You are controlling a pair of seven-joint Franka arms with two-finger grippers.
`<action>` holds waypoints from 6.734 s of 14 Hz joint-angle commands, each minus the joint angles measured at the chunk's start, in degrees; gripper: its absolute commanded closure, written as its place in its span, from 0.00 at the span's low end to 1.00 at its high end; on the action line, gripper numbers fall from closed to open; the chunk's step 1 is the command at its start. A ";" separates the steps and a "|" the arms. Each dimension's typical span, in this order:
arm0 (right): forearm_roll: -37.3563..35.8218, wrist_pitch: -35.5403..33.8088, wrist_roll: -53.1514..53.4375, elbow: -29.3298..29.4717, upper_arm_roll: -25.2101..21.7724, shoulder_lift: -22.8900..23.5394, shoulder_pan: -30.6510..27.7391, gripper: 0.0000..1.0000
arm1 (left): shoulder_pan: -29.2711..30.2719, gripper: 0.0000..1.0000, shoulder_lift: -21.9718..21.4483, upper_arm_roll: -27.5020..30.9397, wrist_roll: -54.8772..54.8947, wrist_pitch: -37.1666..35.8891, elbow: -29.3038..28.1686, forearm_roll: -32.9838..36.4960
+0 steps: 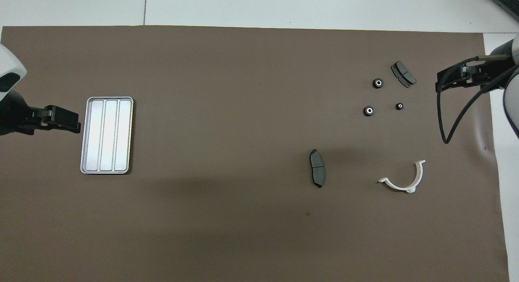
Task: Pick bearing gear from pile to tray
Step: 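Reach the right gripper down to the small black bearing gears, then grasp one black gear with the right gripper and lift it, then carry the gear to mid-table with the right gripper while the left gripper approaches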
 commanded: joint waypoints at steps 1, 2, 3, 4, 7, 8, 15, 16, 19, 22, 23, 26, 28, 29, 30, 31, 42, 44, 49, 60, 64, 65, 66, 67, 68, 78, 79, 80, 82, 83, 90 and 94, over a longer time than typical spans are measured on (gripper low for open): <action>0.18 -0.86 -0.96 -1.62 0.28 -1.24 -0.15 0.00 | 0.59 0.00 -1.65 -0.11 0.27 -0.23 -1.60 -0.55; 0.18 -0.69 -1.05 -1.79 0.37 -1.32 -0.15 0.00 | 0.59 0.00 -1.65 -0.11 0.27 -0.23 -1.60 -0.55; 0.27 -0.34 -1.14 -2.06 0.37 -1.41 -0.15 0.00 | 0.59 0.00 -1.65 -0.11 0.27 -0.23 -1.60 -0.55; 0.27 -0.16 -0.96 -2.50 0.45 -1.50 -0.06 0.00 | 0.59 0.00 -1.65 -0.11 0.27 -0.23 -1.60 -0.55; 2.02 4.49 1.85 -8.02 0.54 -3.52 1.16 0.00 | 0.59 0.00 -1.65 -0.11 0.27 -0.23 -1.60 -0.55; 1.94 5.20 1.76 -9.25 0.54 -3.52 1.61 0.00 | 0.59 0.00 -1.65 -0.11 0.27 -0.23 -1.60 -0.55; 0.71 17.41 -6.67 -14.36 0.45 3.14 1.00 0.00 | 0.59 0.00 -1.65 -0.11 0.27 -0.23 -1.60 -0.55; 0.45 18.73 -7.11 -14.36 0.45 4.55 0.74 0.00 | 0.59 0.00 -1.65 -0.11 0.27 -0.23 -1.60 -0.55; 0.35 22.77 -10.44 -14.54 0.45 8.77 -1.11 0.00 | 0.59 0.00 -1.65 -0.11 0.27 -0.23 -1.60 -0.55; -1.13 29.70 -12.21 -18.74 0.45 9.75 -2.08 0.00 | 0.59 0.00 -1.65 -0.11 0.27 -0.23 -1.60 -0.55; -1.40 31.29 -12.21 -19.72 0.45 10.10 -2.08 0.00 | 0.59 0.00 -1.65 -0.11 0.27 -0.23 -1.60 -0.55; -2.72 32.98 -12.04 -20.08 0.37 12.38 -2.17 0.00 | 0.59 0.00 -1.65 -0.11 0.27 -0.23 -1.60 -0.55; -2.90 34.47 -12.04 -20.17 0.37 13.61 -2.78 0.00 | 0.59 0.00 -1.65 -0.11 0.27 -0.23 -1.60 -0.55; -3.33 34.56 -11.95 -20.43 0.37 13.88 -2.78 0.00 | 0.59 0.00 -1.65 -0.11 0.27 -0.23 -1.60 -0.55; -3.77 34.99 -11.86 -20.95 0.37 13.97 -2.87 0.01 | 0.59 0.00 -1.65 -0.11 0.27 -0.23 -1.60 -0.55; -3.95 35.78 -11.77 -21.57 0.37 14.14 -2.96 0.04 | 0.59 0.00 -1.65 -0.11 0.27 -0.23 -1.60 -0.55; -4.04 40.98 -11.42 -26.41 0.19 14.23 -4.19 0.47 | 0.59 0.00 -1.65 -0.11 0.27 -0.23 -1.60 -0.55; -4.04 41.32 -11.33 -26.41 0.19 14.32 -4.28 0.53 | 0.59 0.00 -1.65 -0.11 0.27 -0.23 -1.60 -0.55; -3.95 44.22 -8.98 -26.41 0.28 14.67 -4.01 0.57 | 0.59 0.00 -1.65 -0.11 0.27 -0.23 -1.60 -0.55; -3.86 48.71 -6.41 -26.41 0.28 15.55 -3.92 0.51 | 0.59 0.00 -1.65 -0.11 0.27 -0.23 -1.60 -0.55; -2.99 48.71 -5.71 -26.41 0.37 15.55 -3.92 0.58 | 0.59 0.00 -1.65 -0.11 0.27 -0.23 -1.60 -0.55; -2.98 48.71 -4.84 -26.41 0.37 15.55 -3.92 0.62 | 0.59 0.00 -1.65 -0.11 0.27 -0.23 -1.60 -0.55; -2.98 48.71 -4.31 -26.49 0.37 15.55 -3.84 0.65 | 0.59 0.00 -1.65 -0.11 0.27 -0.23 -1.60 -0.55; -2.98 48.62 -4.04 -26.49 0.37 15.55 -3.84 0.69 | 0.59 0.00 -1.65 -0.11 0.27 -0.23 -1.60 -0.55; -2.90 48.62 -3.60 -26.41 0.37 15.55 -3.75 0.73 | 0.59 0.00 -1.65 -0.11 0.27 -0.23 -1.60 -0.55; -2.99 39.86 -1.76 -18.70 0.54 14.06 4.57 1.00 | 0.59 0.00 -1.73 -0.11 0.27 -0.23 -1.60 -0.55; -3.07 37.75 0.07 -16.41 0.54 14.06 6.86 1.00 | 0.59 0.00 -1.65 -0.11 0.27 -0.23 -1.60 -0.55; -3.42 36.68 2.44 -14.82 0.54 14.14 9.15 1.00 | 0.59 0.00 -1.65 -0.11 0.27 -0.23 -1.60 -0.55; -3.43 37.28 6.32 -13.84 0.54 14.41 14.16 1.00 | 0.59 0.00 -1.65 -0.11 0.27 -0.23 -1.60 -0.55; -2.99 37.46 7.55 -13.84 0.54 14.41 16.53 1.00 | 0.59 0.00 -1.65 -0.11 0.27 -0.23 -1.60 -0.55; -3.42 44.74 20.63 -13.75 1.42 16.77 30.77 0.97 | 0.59 0.00 -1.65 -0.11 0.10 0.03 -1.60 -0.55; -3.52 49.32 31.02 -8.40 1.42 23.54 35.27 0.90 | -0.29 0.00 -2.34 -0.38 -0.08 4.65 -4.13 -0.55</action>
